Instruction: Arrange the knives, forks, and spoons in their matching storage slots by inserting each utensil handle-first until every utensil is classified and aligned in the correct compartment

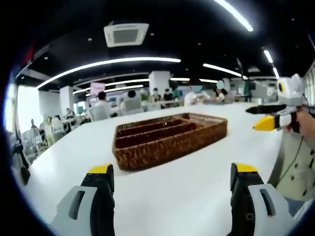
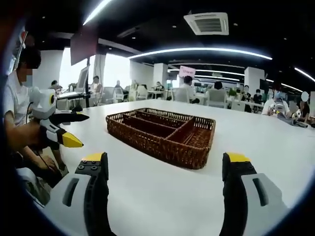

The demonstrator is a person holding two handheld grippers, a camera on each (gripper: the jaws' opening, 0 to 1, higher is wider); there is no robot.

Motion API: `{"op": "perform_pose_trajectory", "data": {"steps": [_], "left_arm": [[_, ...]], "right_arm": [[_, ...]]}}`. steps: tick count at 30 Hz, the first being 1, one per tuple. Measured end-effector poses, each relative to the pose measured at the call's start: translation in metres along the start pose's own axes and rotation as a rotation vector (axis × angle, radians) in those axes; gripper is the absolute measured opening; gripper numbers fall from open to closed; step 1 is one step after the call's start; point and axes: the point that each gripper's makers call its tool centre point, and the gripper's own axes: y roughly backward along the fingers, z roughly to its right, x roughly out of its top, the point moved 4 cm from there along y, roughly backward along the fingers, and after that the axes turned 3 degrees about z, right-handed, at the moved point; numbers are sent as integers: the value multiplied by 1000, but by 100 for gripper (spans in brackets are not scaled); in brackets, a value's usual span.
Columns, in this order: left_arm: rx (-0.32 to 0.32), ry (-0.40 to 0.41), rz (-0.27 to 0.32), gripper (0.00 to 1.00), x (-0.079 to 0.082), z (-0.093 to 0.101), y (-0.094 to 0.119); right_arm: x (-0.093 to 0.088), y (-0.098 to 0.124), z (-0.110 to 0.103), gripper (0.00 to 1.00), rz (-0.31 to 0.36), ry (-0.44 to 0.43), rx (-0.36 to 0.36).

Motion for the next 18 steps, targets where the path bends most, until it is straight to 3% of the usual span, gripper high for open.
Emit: {"op": "perform_pose_trajectory", "data": {"steps": [18], "left_arm": [[3,-9,10,99,4,2,0]], "right_arm": [[-1,4,-5,98,5,-16,1]]}}
